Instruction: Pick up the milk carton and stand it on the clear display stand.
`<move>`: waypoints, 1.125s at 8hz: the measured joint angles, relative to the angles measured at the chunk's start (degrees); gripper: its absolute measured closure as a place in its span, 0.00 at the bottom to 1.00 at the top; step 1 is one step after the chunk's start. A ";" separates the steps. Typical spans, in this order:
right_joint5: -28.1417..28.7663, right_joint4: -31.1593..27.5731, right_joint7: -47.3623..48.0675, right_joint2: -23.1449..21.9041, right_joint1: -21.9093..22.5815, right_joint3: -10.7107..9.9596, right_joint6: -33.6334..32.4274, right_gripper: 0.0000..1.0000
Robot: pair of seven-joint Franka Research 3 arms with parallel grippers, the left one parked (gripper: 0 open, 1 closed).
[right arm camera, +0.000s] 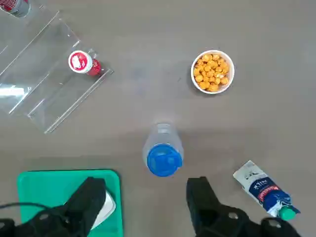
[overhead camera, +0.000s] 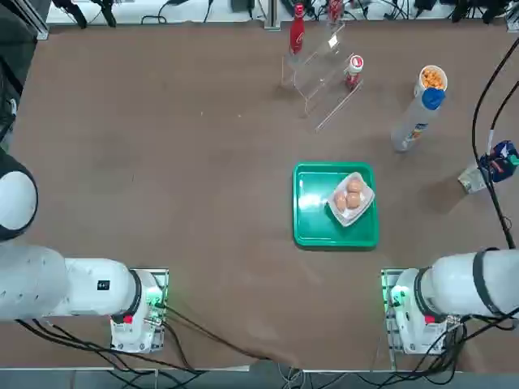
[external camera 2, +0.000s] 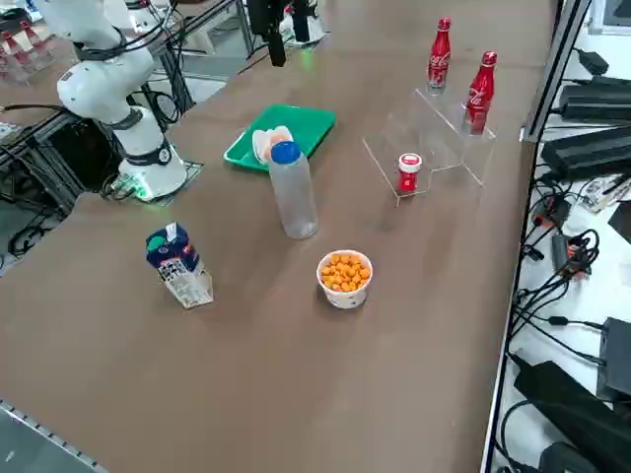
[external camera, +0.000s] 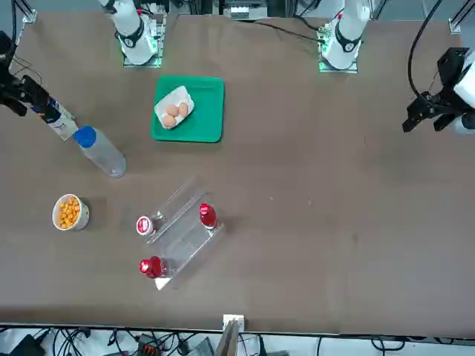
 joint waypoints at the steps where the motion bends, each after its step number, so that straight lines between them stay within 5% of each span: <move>1: 0.00 0.00 -0.05 0.00 0.00 0.00 -0.24 0.00; 6: -2.27 -0.31 -3.62 0.01 -0.24 -0.29 -4.35 0.00; 9: -4.27 -4.77 -21.51 -0.21 -5.40 -0.83 -5.51 0.00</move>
